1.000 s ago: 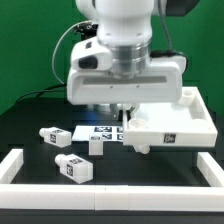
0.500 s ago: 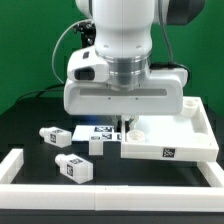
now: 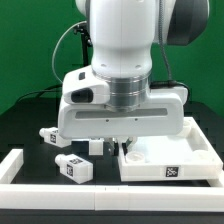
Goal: Assemble one leg
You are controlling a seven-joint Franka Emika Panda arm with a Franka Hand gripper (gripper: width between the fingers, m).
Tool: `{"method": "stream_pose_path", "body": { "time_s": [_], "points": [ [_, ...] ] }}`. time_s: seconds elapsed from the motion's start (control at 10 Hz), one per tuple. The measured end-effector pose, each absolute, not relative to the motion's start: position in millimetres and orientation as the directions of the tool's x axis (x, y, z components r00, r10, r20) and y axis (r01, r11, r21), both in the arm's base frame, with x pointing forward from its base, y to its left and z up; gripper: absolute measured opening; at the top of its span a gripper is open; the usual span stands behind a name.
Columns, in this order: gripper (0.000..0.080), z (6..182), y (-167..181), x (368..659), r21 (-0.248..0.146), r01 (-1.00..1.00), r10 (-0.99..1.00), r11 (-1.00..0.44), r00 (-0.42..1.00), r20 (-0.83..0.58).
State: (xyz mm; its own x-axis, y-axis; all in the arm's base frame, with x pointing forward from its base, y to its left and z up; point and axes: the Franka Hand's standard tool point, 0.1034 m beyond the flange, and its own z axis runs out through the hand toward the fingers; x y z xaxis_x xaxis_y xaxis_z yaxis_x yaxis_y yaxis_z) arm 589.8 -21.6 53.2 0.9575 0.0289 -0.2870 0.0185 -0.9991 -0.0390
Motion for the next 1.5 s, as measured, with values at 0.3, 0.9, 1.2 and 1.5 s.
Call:
{"method": "stream_pose_path", "body": {
  "time_s": [0.3,0.9,1.2,1.5],
  "points": [
    [0.0054,52.0,-21,589,-0.039,0.02,0.03,-0.999,0.957,-0.288],
    [0.0054,27.2,-24,603,-0.02,0.007,0.013,-1.0,0.957,-0.291],
    [0.0054,16.7,-21,601,0.003,-0.036,-0.035,-0.999,0.954,-0.299],
    [0.0055,12.1,-22,604,0.017,-0.039,-0.043,-0.999,0.955,-0.293]
  ]
}}
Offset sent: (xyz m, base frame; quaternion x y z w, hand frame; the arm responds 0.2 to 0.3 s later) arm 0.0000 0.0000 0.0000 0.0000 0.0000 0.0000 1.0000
